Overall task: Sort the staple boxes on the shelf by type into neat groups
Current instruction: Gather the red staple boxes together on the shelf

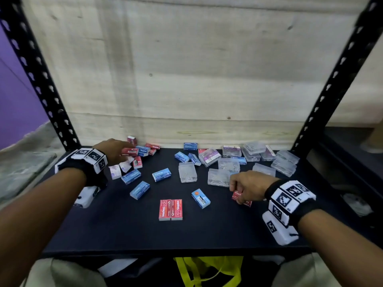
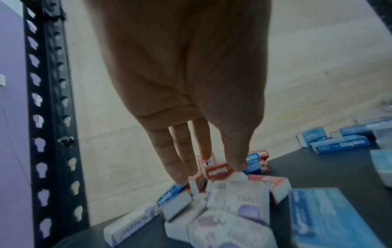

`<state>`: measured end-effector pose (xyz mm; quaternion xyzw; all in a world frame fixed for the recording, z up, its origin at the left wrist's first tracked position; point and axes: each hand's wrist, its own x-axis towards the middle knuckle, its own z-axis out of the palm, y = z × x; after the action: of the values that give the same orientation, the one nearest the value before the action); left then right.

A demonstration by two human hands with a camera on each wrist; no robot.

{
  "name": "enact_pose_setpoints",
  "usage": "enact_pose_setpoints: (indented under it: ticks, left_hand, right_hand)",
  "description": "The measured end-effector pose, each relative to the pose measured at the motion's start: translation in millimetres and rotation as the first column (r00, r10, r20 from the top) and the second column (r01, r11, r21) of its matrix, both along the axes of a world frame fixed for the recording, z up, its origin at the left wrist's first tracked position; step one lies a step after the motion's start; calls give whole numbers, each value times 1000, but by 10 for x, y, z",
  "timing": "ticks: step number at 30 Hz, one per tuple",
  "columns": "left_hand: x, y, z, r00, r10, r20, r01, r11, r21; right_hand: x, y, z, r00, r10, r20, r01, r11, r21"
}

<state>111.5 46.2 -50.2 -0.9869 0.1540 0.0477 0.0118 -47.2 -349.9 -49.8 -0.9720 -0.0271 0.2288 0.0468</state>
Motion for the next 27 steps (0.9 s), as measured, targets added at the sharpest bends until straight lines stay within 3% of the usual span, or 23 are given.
enact_pose_setpoints:
  ticks: [11, 16, 21, 27]
  left_hand:
    - [97, -27, -162, 998, -25, 51, 30, 995, -99]
    - [123, -61, -142, 999, -22, 47, 26, 996, -89]
    - [-29, -65, -36, 997, -59, 58, 65, 992, -108]
    - [-517, -261, 108, 971, -235, -46, 219, 950, -222]
  right_hand:
    - [-109, 247, -6, 1000, 24, 2, -24, 987, 159]
    - [-290, 582, 15, 986, 164, 6, -157, 936, 315]
    - [-274, 889, -27, 960, 278, -12, -264, 923, 281]
    - [-144, 992, -93, 976, 216, 1, -213, 964, 162]
